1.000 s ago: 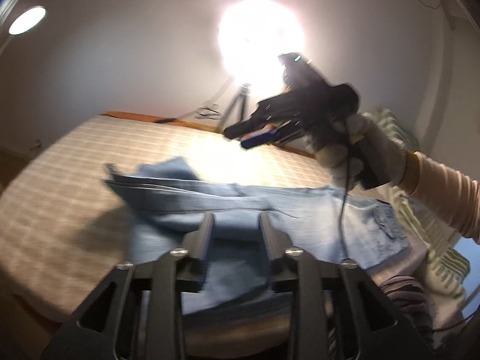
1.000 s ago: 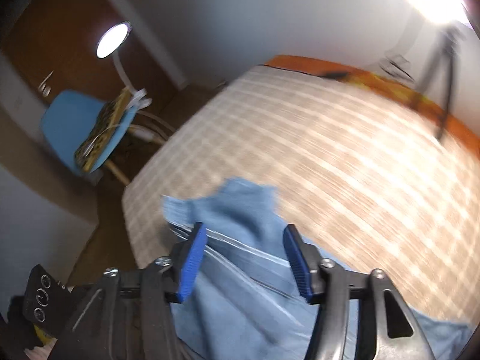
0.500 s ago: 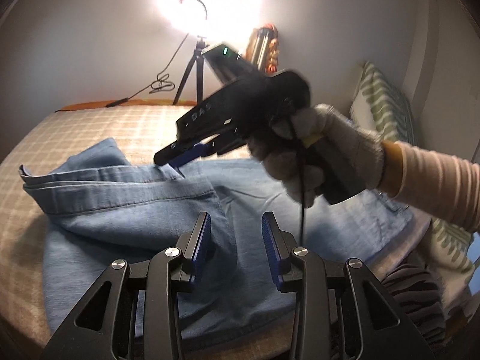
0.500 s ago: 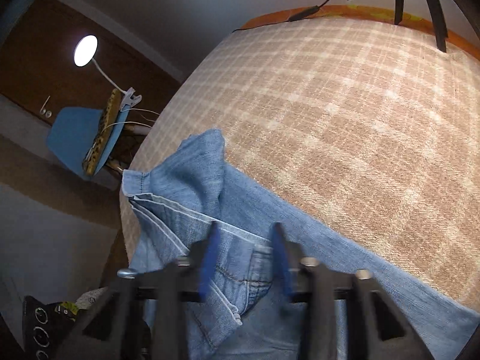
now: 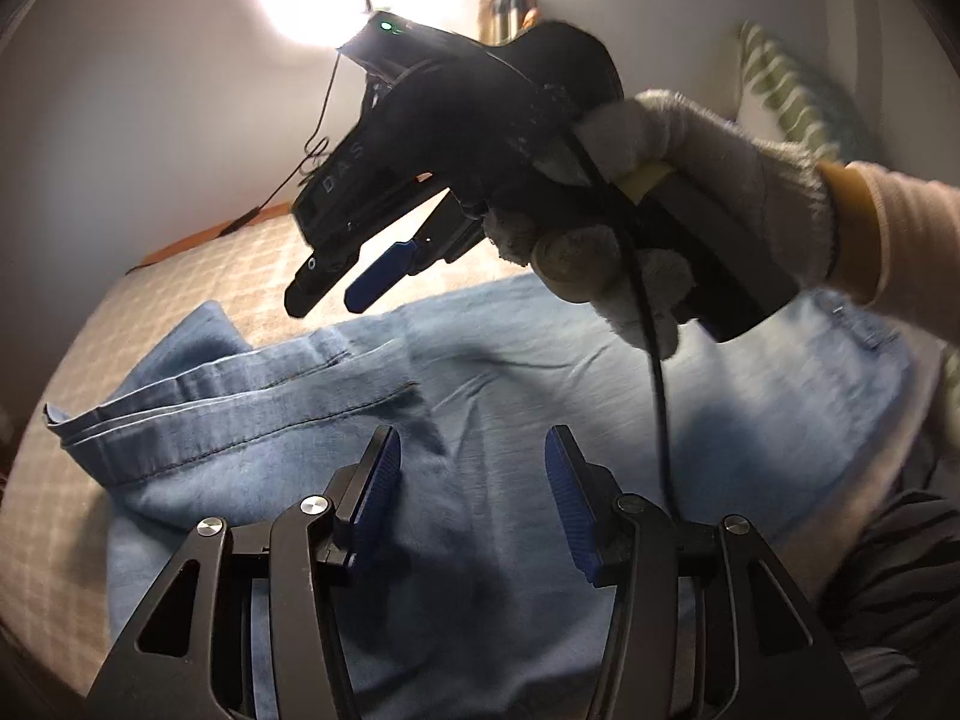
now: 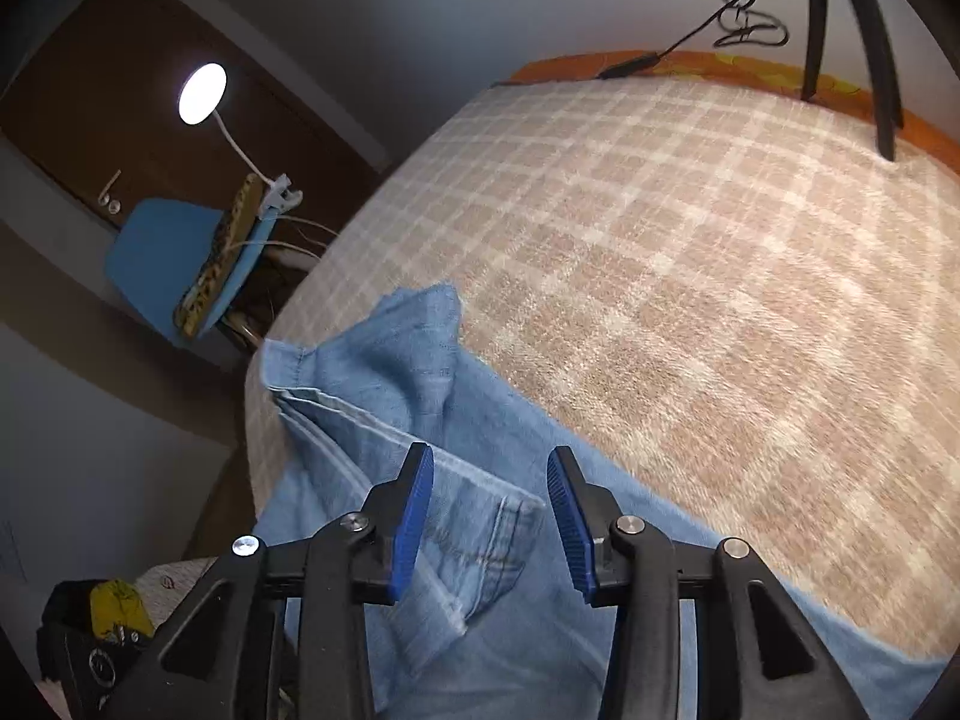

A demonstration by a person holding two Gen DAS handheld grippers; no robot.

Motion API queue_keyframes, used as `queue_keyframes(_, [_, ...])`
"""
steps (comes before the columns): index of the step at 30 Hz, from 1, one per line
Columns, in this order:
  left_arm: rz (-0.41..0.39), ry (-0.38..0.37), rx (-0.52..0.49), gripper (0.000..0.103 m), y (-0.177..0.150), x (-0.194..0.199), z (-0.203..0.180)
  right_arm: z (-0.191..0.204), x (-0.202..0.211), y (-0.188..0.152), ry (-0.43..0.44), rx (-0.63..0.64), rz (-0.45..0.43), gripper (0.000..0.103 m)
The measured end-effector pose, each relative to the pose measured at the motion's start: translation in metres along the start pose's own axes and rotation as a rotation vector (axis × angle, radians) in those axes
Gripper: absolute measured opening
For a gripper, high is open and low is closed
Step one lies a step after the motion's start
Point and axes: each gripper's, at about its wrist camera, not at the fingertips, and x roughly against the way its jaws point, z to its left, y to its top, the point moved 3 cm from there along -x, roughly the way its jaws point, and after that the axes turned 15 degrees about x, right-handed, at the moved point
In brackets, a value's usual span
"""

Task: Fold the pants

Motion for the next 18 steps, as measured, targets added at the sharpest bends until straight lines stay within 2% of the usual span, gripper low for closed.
queue_keyframes(1, [0.002,0.012,0.005,0.046,-0.001,-0.003,0.002,-0.001,-0.007,0.0,0.005,0.002,0.013,0.043])
queue_keyframes(4, [-0.005,0.005,0.1,0.018,-0.001,-0.005,0.023,-0.001,-0.022,-0.001,0.018,0.021,0.039,0.043])
queue_keyframes(5, [-0.01,-0.008,0.152,0.013,-0.001,-0.003,0.033,0.0,-0.023,-0.003,0.025,0.027,0.038,0.043])
queue_keyframes(6, [-0.019,-0.023,0.199,0.012,-0.001,-0.001,0.042,0.002,-0.025,-0.003,0.049,0.036,0.033,0.041])
queue_keyframes(8, [-0.051,-0.055,0.284,0.01,-0.002,0.007,0.057,0.006,-0.026,-0.006,0.08,0.047,0.035,0.024])
queue_keyframes(10, [-0.081,-0.065,0.326,0.009,-0.002,0.016,0.066,0.009,-0.024,-0.008,0.076,0.059,0.038,0.01])
queue_keyframes(11, [-0.096,-0.068,0.339,0.008,-0.002,0.019,0.068,0.011,-0.022,-0.008,0.081,0.058,0.036,0.007])
queue_keyframes(16, [-0.183,-0.076,0.343,0.008,-0.001,0.036,0.065,0.021,0.004,-0.011,0.132,0.021,0.006,0.004])
queue_keyframes(18, [-0.185,-0.081,0.335,0.008,0.0,0.038,0.059,0.026,0.014,-0.011,0.121,0.028,0.0,0.004])
